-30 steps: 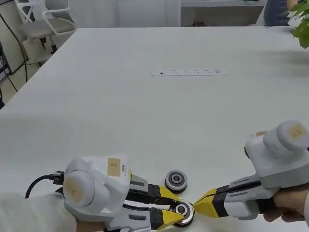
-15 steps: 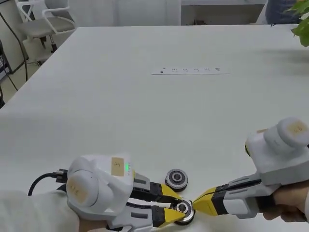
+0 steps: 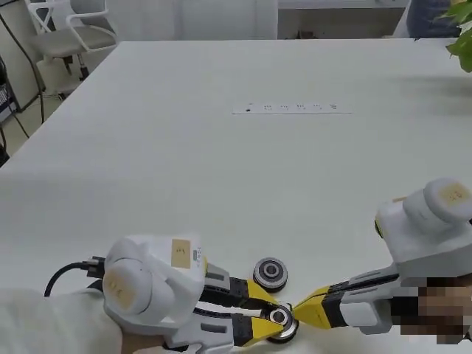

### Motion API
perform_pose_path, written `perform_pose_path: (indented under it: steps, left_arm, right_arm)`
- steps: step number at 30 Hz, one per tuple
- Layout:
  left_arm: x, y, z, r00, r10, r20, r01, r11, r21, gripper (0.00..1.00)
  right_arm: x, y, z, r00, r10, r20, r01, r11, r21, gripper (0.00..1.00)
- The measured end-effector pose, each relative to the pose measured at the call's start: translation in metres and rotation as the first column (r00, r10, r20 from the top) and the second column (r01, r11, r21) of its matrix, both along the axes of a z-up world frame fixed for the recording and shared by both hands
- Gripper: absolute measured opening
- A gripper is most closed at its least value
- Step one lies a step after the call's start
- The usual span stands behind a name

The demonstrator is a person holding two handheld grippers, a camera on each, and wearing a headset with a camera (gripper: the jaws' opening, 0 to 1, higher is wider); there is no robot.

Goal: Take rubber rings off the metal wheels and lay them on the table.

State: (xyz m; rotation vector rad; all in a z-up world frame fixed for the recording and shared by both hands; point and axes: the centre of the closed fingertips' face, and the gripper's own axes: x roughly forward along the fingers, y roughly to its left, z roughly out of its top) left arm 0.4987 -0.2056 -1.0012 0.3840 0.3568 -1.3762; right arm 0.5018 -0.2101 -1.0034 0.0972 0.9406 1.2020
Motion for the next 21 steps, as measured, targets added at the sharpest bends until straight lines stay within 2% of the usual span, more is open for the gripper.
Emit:
perform_pose_path:
  steps: [21]
  left_arm:
    - [-0.0003,0.0,0.0,1.0,-0.004,0.0,0.004,1.0,0.001,0.14]
  right_arm:
    - [-0.0029,0.0031,0.0026,1.0,-0.001,-0.018,0.001,1.0,0.014,0.0]
